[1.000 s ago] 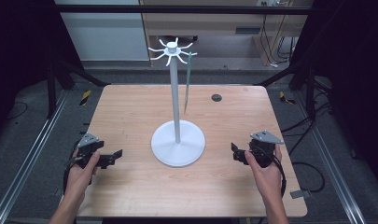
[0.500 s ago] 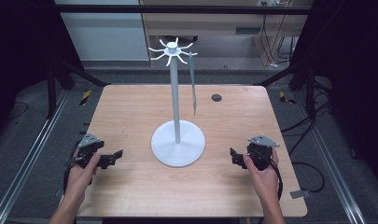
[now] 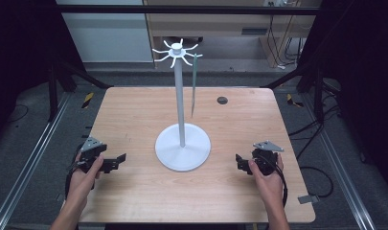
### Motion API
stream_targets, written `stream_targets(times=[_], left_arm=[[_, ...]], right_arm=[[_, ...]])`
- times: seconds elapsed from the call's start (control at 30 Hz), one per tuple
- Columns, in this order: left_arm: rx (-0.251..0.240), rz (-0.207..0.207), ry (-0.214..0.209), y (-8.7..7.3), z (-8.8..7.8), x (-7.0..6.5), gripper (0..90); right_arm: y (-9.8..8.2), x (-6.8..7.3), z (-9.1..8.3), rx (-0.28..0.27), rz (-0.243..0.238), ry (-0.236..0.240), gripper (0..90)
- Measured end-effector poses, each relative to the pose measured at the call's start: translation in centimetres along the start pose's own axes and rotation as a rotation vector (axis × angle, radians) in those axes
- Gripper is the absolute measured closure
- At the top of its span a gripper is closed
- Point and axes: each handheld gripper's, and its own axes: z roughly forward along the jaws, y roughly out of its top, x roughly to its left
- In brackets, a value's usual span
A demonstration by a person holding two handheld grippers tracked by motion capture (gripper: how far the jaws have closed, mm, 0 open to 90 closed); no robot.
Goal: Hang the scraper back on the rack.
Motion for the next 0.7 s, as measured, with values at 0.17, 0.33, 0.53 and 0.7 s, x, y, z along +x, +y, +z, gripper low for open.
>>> stream_targets(times=[0.17,0.33,0.53,0.7], left_arm=[[0.003,0.0,-0.001,0.0,0.0,0.0,4.0],[0.005,0.004,-0.002,0.0,0.1,0.0,4.0],[0.002,0.001,-0.005,0.1,0.3,-0.1,4.0],[0.003,0.01,-0.009,0.1,0.3,-0.2,4.0]], right_arm=[[-0.2,-0.3,0.4,0.008,0.003,-0.017,5.1],[-0.5,-0.6,0.7,0.002,0.005,-0.034,5.2],[-1.0,-0.8,1.0,0.003,0.035,-0.037,5.7],[-1.2,-1.0,1.1,0.005,0.059,-0.027,6.3]])
